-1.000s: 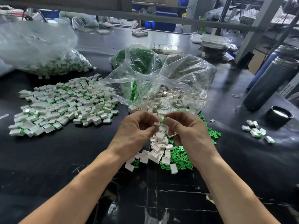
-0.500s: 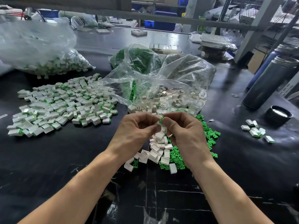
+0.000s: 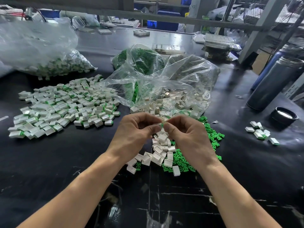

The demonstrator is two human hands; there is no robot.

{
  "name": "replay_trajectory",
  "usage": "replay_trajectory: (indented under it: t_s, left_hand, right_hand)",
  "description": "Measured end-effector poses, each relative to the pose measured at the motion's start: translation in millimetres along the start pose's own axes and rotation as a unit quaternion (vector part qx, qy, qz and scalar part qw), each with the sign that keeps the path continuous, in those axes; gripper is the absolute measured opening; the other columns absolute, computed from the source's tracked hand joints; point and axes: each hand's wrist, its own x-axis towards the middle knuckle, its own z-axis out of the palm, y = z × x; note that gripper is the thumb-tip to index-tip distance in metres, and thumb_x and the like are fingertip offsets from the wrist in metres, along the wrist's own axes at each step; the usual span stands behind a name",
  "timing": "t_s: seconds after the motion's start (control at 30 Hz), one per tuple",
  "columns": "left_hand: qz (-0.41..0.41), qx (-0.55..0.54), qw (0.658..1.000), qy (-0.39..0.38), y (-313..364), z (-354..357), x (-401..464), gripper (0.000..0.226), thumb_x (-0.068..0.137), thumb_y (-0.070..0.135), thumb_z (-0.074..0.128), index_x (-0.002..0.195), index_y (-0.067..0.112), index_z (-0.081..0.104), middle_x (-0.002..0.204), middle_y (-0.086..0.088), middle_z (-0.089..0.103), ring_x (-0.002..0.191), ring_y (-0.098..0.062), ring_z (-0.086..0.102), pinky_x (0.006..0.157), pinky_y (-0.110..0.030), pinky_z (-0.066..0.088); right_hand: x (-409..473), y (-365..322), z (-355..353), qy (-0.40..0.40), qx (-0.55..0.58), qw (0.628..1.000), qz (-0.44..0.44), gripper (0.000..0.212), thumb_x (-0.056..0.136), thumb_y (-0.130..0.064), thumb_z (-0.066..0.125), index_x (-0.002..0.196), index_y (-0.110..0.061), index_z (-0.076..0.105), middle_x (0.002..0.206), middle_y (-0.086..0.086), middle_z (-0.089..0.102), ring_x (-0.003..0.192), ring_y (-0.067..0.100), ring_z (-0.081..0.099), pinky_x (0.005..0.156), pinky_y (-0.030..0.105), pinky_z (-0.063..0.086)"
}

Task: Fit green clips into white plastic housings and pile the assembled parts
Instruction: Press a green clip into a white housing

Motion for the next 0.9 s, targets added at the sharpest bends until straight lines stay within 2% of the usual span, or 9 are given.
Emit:
replay_trajectory:
  t_s: [0.1,0.23,0.3,0.4,0.53,0.6,0.73,0.83,0.9]
  left_hand:
    - [0.004,0.013,1.0,-0.005,-2,-2,1,0.012,0.087,0.006,0.078,0.092,0.017,0.077,0.086,0.005,0.077,0.079,-0.006,0.071,0.07,-0.018,0.056]
    - [-0.001,0.019,1.0,-0.001,-5,-2,2,0.014,0.088,0.003,0.076,0.089,0.017,0.077,0.085,0.004,0.076,0.079,-0.007,0.07,0.071,-0.023,0.059]
    - [-0.014,0.006,1.0,0.011,-6,-1,3,0.014,0.088,0.003,0.077,0.088,0.017,0.077,0.084,0.002,0.076,0.078,-0.009,0.069,0.071,-0.026,0.059]
    - [-0.025,-0.031,0.999,0.03,-6,1,3,0.016,0.087,0.004,0.077,0.084,0.019,0.079,0.082,-0.001,0.077,0.074,-0.008,0.069,0.066,-0.021,0.056]
    - [-0.038,-0.085,0.995,0.045,-2,4,0,0.02,0.085,0.003,0.077,0.079,0.022,0.081,0.079,-0.001,0.077,0.069,-0.008,0.07,0.063,-0.02,0.057]
    - [-0.047,-0.103,0.992,0.056,-2,8,-1,0.018,0.085,0.003,0.078,0.079,0.019,0.08,0.076,0.0,0.076,0.068,-0.009,0.07,0.062,-0.021,0.057]
    - [-0.057,-0.136,0.986,0.078,0,13,-2,0.018,0.083,0.0,0.077,0.076,0.016,0.078,0.075,-0.002,0.076,0.062,-0.01,0.068,0.058,-0.02,0.056]
    - [-0.067,-0.153,0.983,0.079,0,13,-1,0.022,0.083,-0.001,0.077,0.071,0.017,0.079,0.075,-0.003,0.077,0.06,-0.011,0.068,0.057,-0.022,0.056]
    - [-0.078,-0.163,0.98,0.078,0,14,0,0.023,0.082,0.0,0.077,0.07,0.019,0.081,0.076,-0.004,0.077,0.062,-0.013,0.068,0.059,-0.026,0.059]
  right_hand:
    - [0,0,-4,-0.03,-0.059,0.998,-0.007,0.005,0.096,-0.027,0.074,0.091,-0.026,0.072,0.078,-0.008,0.069,0.067,0.002,0.059,0.063,0.022,0.049]
    - [0,0,-3,-0.036,-0.095,0.995,-0.02,0.01,0.096,-0.027,0.072,0.087,-0.03,0.07,0.076,-0.019,0.066,0.065,-0.001,0.057,0.059,0.015,0.045]
    - [-1,0,2,-0.021,-0.086,0.996,-0.032,0.01,0.097,-0.025,0.072,0.088,-0.029,0.07,0.077,-0.015,0.068,0.066,0.003,0.06,0.061,0.021,0.05]
    - [-2,-1,8,0.011,-0.044,0.999,-0.03,0.008,0.096,-0.022,0.073,0.089,-0.026,0.072,0.075,-0.004,0.07,0.069,0.016,0.067,0.064,0.036,0.058]
    - [-4,-3,13,0.035,0.006,0.999,-0.028,0.008,0.096,-0.016,0.073,0.089,-0.021,0.072,0.073,-0.006,0.072,0.06,0.012,0.069,0.056,0.02,0.053]
    - [-6,-3,15,0.049,0.005,0.998,-0.029,0.007,0.096,-0.015,0.074,0.09,-0.018,0.072,0.074,-0.006,0.073,0.058,0.012,0.07,0.054,0.019,0.052]
    - [-8,-6,20,0.079,-0.003,0.996,-0.041,0.005,0.096,-0.013,0.073,0.092,-0.015,0.072,0.076,-0.003,0.073,0.061,0.017,0.072,0.058,0.035,0.061]
    - [-9,-6,23,0.086,-0.012,0.995,-0.048,0.005,0.097,-0.014,0.072,0.092,-0.015,0.072,0.077,-0.001,0.073,0.066,0.023,0.073,0.063,0.048,0.062]
    - [-9,-6,24,0.079,0.005,0.996,-0.037,0.008,0.097,-0.013,0.072,0.09,-0.018,0.071,0.077,0.0,0.073,0.067,0.023,0.073,0.064,0.048,0.063]
